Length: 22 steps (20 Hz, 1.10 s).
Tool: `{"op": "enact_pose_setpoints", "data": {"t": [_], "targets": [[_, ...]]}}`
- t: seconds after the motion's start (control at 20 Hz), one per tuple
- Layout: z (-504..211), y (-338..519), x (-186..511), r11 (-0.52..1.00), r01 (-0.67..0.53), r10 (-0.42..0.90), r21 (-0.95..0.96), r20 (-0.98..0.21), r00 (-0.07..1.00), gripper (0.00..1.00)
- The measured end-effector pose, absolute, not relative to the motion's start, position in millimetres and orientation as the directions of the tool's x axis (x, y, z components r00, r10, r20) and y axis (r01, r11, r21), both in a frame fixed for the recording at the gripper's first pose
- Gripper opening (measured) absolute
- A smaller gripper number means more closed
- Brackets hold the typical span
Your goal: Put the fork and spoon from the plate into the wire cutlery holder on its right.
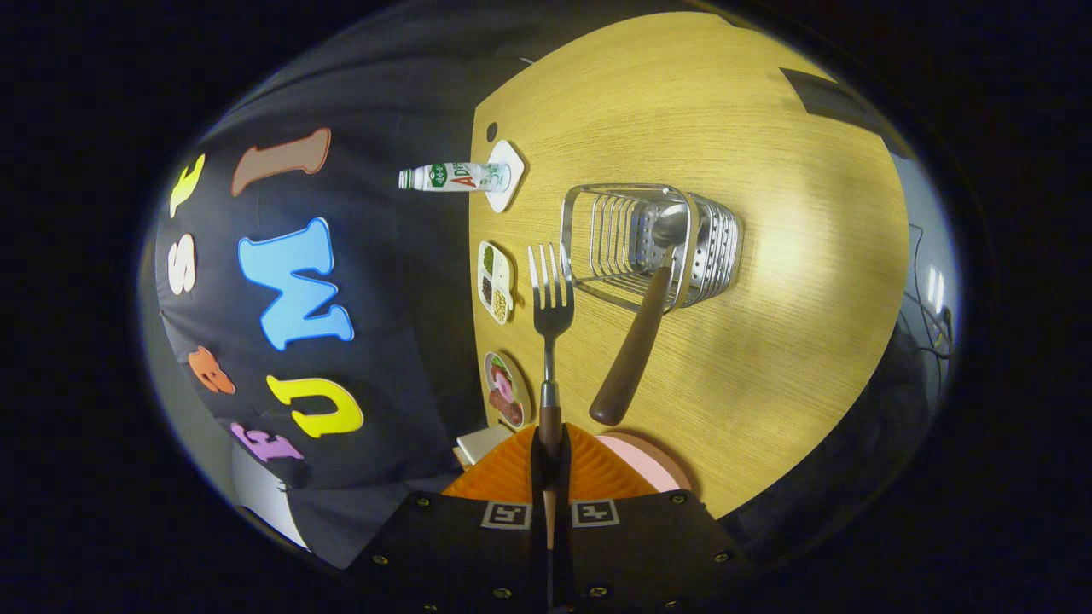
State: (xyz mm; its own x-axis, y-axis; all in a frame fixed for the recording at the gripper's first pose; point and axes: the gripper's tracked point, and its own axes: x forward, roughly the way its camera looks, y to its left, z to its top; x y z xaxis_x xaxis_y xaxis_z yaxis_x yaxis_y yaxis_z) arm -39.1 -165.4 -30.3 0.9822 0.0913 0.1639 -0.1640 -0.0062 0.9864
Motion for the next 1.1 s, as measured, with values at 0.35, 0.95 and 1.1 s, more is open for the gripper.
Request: {"op": "enact_pose_setpoints", "data": {"t": [0.35,0.95,1.1], "targets": [[-29.9,-169.6,-41.2,-0.191,-0.236,0.102,0.953,0.258,0.961,0.03],[-32.5,-184.3,-35.8,-0.333,-0.252,0.067,0.908,0.290,0.955,0.04],[-34.5,-185.0,-33.8,-0.347,-0.243,0.064,0.906,0.281,0.958,0.06]]}}
